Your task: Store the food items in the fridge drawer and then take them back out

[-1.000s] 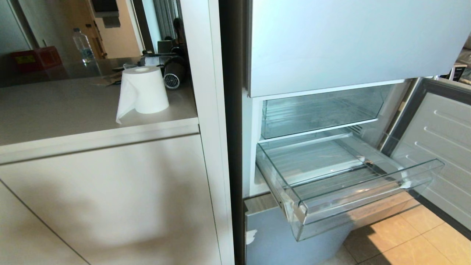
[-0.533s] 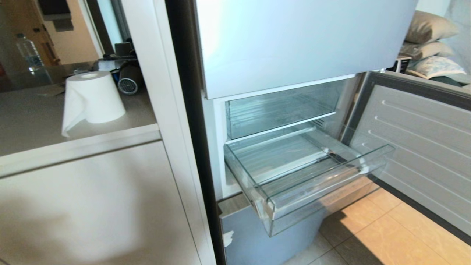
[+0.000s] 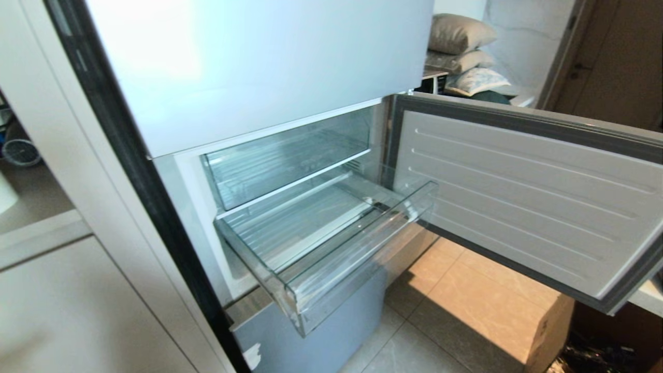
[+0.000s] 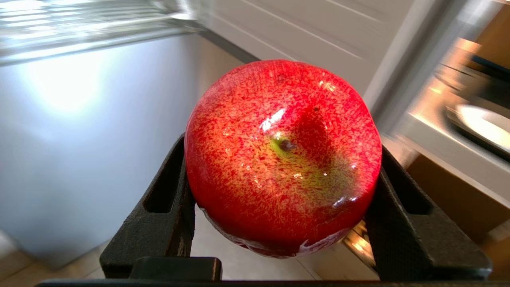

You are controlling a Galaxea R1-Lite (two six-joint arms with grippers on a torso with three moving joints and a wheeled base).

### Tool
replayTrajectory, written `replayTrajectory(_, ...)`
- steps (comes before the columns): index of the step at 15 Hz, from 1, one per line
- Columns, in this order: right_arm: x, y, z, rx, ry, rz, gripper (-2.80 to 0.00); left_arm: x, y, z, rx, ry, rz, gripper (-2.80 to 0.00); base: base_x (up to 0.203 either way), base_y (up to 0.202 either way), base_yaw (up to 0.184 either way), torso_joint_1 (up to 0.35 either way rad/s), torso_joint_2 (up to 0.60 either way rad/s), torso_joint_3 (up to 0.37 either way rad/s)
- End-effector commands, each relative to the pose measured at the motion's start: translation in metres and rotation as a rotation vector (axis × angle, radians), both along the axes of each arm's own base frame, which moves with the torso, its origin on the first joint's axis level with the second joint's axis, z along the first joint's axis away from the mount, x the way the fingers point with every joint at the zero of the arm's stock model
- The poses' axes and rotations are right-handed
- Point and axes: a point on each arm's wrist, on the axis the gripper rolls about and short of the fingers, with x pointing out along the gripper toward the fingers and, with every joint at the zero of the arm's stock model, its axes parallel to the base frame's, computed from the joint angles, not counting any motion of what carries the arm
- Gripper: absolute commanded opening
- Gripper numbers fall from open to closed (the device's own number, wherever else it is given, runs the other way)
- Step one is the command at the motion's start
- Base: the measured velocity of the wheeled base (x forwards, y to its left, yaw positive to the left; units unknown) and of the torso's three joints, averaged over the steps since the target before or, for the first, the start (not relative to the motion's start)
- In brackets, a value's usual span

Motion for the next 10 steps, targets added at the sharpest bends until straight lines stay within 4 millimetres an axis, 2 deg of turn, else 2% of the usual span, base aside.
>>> replayTrajectory(1, 0.0, 0.0, -0.001, -0.003, 0.005, 0.002, -2.8, 0.0, 0.0, 0.0, 0.0, 0.001, 0.0, -2.8, -0.003, 0.007, -0.175, 0.002, 0.0, 0.007)
replayTrajectory(4, 0.001, 0.0, 0.0, -0.001, 0.015, 0.012, -2.8, 0.0, 0.0, 0.0, 0.0, 0.0, 0.0, -2.8, -0.001, 0.004, -0.106, 0.002, 0.01, 0.002)
replayTrajectory(6, 0.009, 0.0, 0.006, -0.008, 0.083, 0.013, -2.8, 0.0, 0.0, 0.0, 0.0, 0.001, 0.0, -2.8, 0.0, 0.0, 0.0, 0.0, 0.0, 0.0)
replayTrajectory(8, 0.027, 0.0, 0.022, 0.031, 0.169, -0.025, -2.8, 0.0, 0.0, 0.0, 0.0, 0.001, 0.0, -2.8, 0.0, 0.0, 0.0, 0.0, 0.0, 0.0)
replayTrajectory(10, 0.052, -0.004, 0.034, 0.101, 0.256, -0.145, -2.8, 0.0, 0.0, 0.0, 0.0, 0.001, 0.0, -2.8, 0.0, 0.0, 0.0, 0.0, 0.0, 0.0)
